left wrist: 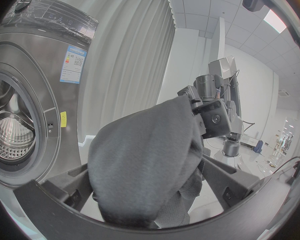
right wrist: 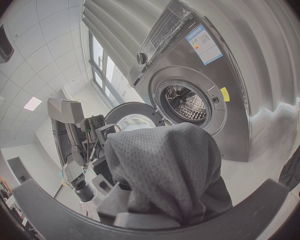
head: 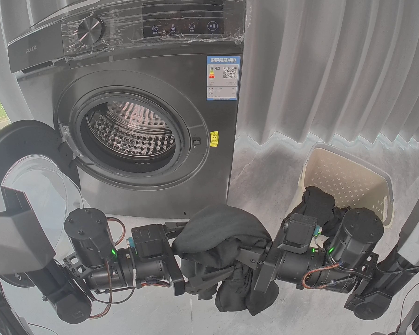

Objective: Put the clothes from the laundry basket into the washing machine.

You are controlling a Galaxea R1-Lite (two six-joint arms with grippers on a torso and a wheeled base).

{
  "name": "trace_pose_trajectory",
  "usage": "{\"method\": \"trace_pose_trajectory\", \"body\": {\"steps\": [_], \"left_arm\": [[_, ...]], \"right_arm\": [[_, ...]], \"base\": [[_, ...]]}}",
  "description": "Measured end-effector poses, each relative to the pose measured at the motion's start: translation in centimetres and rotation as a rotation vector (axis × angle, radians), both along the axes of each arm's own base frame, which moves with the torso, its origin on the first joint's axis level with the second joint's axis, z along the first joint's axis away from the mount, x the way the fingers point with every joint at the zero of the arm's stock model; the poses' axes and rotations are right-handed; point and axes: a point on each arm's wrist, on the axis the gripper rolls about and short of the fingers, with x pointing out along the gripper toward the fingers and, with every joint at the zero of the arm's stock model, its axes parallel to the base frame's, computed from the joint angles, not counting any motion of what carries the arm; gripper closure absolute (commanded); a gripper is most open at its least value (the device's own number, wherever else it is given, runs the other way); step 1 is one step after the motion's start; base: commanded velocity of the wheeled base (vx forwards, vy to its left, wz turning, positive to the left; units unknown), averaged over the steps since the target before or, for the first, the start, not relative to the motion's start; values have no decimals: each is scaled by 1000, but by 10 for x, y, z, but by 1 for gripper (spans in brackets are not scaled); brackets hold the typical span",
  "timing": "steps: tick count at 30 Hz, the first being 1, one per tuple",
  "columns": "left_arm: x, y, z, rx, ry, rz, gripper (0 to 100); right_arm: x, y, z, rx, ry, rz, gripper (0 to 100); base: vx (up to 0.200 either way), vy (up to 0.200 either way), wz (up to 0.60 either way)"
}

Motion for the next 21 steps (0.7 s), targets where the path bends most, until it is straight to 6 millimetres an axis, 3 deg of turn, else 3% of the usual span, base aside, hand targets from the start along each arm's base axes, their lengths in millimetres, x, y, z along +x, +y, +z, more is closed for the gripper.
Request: {"method": "trace_pose_trajectory", "body": {"steps": [16,17,21], "left_arm": [[16,-13,-5,-3,-31,-4,0],[16,-13,-5,-3,-31,-4,100],[18,-14,-6,-6,-29,-3,100]], "right_arm": [[-1,3,1,5,-3,8,100],[-1,3,1,5,-3,8,100],[-2,3,1,6,-4,10,100]], "base": [[0,0,0],[0,0,0],[0,0,0]]}}
